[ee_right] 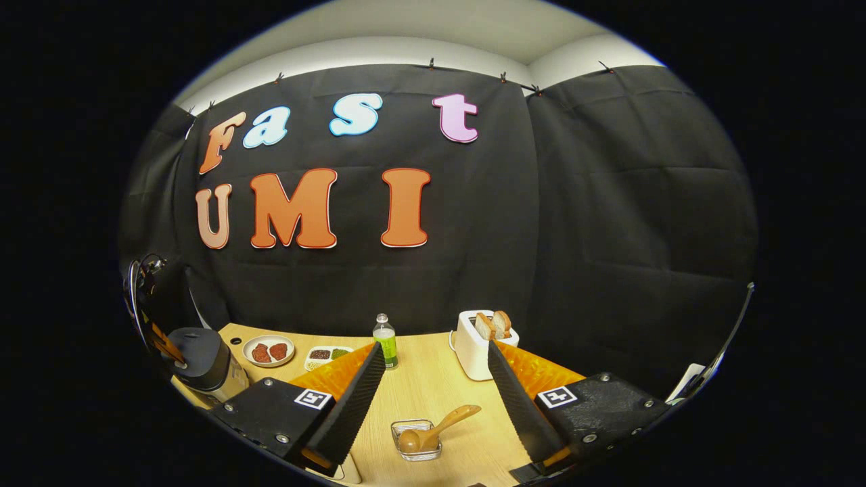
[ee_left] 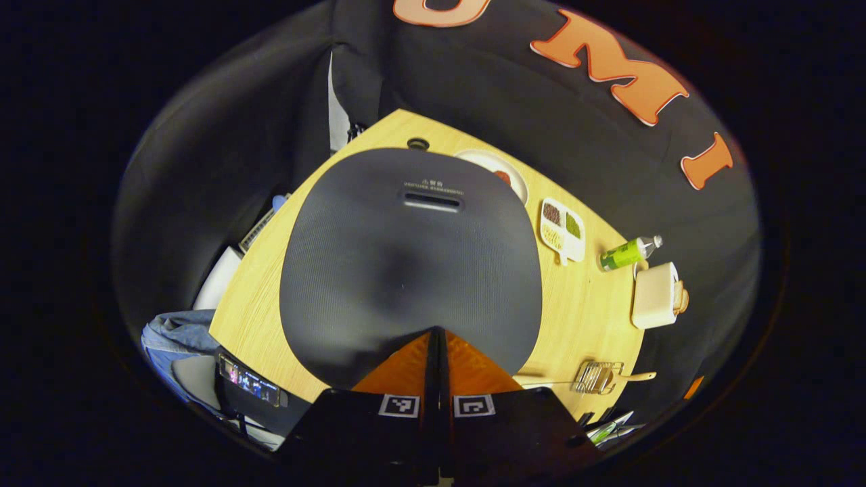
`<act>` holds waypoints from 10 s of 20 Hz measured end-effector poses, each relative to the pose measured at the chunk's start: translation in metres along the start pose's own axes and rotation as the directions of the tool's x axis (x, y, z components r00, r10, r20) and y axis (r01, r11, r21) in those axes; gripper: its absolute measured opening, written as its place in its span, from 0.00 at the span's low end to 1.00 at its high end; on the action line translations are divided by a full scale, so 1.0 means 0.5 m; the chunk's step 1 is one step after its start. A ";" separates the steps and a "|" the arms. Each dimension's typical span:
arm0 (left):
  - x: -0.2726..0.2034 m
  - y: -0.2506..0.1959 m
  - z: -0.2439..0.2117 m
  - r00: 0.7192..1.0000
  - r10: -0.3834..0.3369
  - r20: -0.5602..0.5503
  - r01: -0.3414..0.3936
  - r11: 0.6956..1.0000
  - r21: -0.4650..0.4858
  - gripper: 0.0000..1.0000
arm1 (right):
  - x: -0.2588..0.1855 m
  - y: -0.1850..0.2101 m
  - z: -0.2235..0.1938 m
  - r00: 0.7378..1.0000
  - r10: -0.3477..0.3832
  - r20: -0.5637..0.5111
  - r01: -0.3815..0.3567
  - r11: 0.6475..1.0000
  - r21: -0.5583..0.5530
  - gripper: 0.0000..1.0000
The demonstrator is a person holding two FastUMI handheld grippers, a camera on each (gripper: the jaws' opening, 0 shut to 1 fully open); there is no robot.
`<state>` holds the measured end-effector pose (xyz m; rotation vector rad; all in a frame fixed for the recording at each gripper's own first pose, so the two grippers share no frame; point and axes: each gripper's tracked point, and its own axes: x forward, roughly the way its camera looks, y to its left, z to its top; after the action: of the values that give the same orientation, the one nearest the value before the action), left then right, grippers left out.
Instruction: Close the left gripper, press the button to open the rice cooker; take a wooden spoon from the chopstick holder with the right hand, scoop a spoonful of rice and pour it into the rice cooker, then put the wooden spoon back into the chopstick holder.
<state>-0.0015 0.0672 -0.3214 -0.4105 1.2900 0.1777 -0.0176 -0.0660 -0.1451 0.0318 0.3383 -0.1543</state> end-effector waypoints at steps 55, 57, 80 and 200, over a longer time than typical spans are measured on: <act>-0.425 -0.159 -0.028 0.534 -0.054 0.843 -0.354 0.892 0.281 0.83 | 0.148 0.028 -0.422 0.839 0.198 -0.507 0.029 0.914 0.404 0.13; -0.425 -0.159 -0.002 0.519 -0.088 0.850 -0.329 0.897 0.294 0.82 | 0.140 0.035 -0.391 0.855 0.171 -0.489 0.037 0.922 0.387 0.12; -0.375 0.000 0.078 0.527 -0.138 0.838 -0.247 0.919 0.307 0.85 | -0.061 0.381 -0.355 0.828 0.303 -0.473 -0.320 0.946 0.046 0.12; -0.661 0.515 0.114 0.321 0.202 0.925 -0.362 0.929 -0.077 0.94 | 0.019 0.984 -0.096 0.611 0.766 -0.199 -0.707 0.641 0.299 0.06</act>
<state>-0.1326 0.3577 -0.0437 0.1049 0.1829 0.5359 0.0520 0.4212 -0.1911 0.3944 0.6030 0.6737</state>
